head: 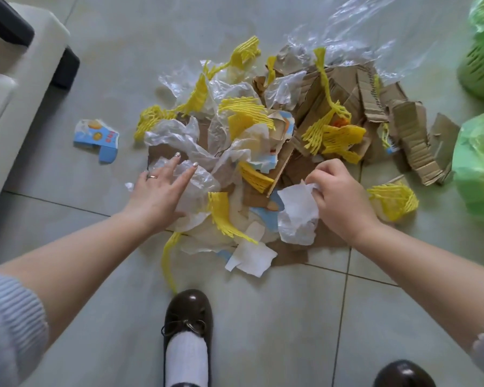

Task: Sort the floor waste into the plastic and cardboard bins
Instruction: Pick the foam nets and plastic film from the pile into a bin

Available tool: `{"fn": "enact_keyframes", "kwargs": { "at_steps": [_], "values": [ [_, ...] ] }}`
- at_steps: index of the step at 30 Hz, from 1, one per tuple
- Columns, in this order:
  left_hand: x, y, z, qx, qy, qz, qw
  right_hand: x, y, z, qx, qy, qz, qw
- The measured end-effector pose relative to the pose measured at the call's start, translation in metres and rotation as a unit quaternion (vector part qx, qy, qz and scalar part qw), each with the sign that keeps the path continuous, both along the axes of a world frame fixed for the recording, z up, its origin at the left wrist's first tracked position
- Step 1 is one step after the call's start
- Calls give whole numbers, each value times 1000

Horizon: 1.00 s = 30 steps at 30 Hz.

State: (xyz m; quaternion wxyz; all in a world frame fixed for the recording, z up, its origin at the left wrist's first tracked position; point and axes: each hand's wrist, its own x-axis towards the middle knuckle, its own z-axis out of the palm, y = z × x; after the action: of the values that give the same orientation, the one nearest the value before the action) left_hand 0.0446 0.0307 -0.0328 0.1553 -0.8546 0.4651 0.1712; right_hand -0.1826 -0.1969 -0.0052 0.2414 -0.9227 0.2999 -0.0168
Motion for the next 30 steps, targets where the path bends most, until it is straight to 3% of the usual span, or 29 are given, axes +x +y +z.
{"fn": "enact_keyframes", "kwargs": {
  "at_steps": [6,9,12,18,23,30],
  "values": [
    [9,1,0,-21,-43,-4,999,7,12,1,67,21,-23,997],
    [10,7,0,-89,-44,17,995,11,19,-1,90,28,-33,995],
    [10,15,9,-193,-3,72,979,14,16,4,72,31,-35,996],
    [19,20,24,-295,32,250,921,10,-19,24,49,15,-65,997],
    [14,25,35,-274,48,216,936,6,-37,32,96,108,-102,984],
    [-13,69,48,-187,41,193,962,-30,18,10,151,178,-89,968]
  ]
}}
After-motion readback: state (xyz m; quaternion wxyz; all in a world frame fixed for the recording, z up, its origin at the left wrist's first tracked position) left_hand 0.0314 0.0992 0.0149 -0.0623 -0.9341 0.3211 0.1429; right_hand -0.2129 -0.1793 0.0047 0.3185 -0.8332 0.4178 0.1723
